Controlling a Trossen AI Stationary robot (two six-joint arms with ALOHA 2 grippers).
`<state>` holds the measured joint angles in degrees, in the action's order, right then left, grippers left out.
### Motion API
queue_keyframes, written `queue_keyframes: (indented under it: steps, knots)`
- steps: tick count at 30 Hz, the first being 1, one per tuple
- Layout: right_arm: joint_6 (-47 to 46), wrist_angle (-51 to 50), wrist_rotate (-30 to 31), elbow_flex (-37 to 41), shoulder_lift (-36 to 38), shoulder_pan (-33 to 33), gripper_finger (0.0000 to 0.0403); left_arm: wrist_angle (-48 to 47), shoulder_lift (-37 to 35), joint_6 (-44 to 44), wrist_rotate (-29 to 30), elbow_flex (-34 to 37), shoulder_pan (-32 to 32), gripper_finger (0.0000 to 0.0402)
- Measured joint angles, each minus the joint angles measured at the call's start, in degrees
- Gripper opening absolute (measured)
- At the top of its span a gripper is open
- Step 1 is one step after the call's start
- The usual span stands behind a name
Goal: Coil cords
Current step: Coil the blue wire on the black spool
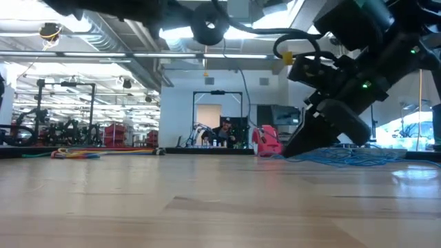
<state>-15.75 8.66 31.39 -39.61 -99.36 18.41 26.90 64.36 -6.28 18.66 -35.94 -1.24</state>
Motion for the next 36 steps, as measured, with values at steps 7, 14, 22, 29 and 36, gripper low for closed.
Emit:
queue_keyframes:
  steps: [7, 14, 22, 29, 36]
  knots:
    - [1.4, -13.6, -2.4, -8.1, 9.6, 0.0, 0.0134, -3.3, -0.3, -0.7, 0.0, 0.1, -0.8, 0.0001]
    - [6.6, -5.8, 6.2, -9.6, 11.2, -0.1, 0.0178, -3.8, -0.3, 0.2, 0.0, 0.1, -0.5, 0.0001]
    - [14.6, 16.5, 14.8, -4.6, 0.8, -0.8, 0.0179, -3.2, 0.3, 3.5, 0.0, 0.0, -0.2, 0.0001]
    - [22.3, 24.6, 21.3, -4.5, -3.9, -0.8, 0.0172, -1.1, 1.4, 3.5, 0.1, 0.1, -0.1, 0.0001]
    - [26.3, 26.6, 23.5, -4.7, -3.9, -0.8, 0.0145, 0.1, 0.9, 2.1, 0.0, 0.0, -0.2, 0.0001]
